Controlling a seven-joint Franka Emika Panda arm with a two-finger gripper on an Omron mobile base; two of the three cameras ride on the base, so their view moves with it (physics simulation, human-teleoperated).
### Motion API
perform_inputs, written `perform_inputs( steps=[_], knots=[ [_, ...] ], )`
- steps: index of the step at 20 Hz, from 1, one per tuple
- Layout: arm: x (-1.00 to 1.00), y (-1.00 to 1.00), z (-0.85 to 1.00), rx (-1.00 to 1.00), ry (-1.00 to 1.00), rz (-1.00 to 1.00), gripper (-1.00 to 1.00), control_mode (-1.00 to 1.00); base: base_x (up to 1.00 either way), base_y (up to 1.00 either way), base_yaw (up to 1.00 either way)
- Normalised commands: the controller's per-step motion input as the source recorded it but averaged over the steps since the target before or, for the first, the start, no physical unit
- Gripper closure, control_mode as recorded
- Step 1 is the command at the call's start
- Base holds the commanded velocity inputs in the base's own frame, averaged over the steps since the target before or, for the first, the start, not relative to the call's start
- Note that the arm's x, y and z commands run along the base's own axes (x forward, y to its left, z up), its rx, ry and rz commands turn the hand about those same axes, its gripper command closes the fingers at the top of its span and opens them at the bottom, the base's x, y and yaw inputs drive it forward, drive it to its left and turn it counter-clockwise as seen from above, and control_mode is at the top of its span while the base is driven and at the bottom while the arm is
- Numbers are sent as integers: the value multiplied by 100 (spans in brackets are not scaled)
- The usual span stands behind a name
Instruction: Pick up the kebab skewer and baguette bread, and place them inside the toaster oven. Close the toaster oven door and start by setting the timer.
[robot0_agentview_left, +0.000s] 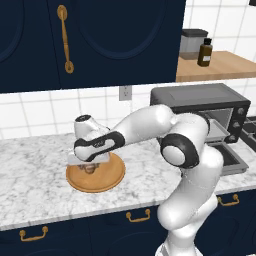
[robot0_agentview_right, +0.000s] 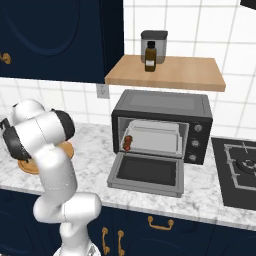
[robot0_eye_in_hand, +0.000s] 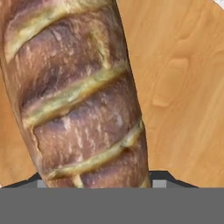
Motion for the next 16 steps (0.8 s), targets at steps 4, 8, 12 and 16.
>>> perform_inputs(
  steps=[4, 8, 12, 16],
  knots=[
    [-59, -98, 73, 12, -16, 4, 100, -100, 0, 0, 0],
    [-29, -100, 59, 1, 4, -3, 100, -100, 0, 0, 0],
    [-39, -100, 42, 0, 5, -1, 100, -100, 0, 0, 0],
    [-54, -100, 50, 0, 3, 0, 100, -100, 0, 0, 0]
  ],
)
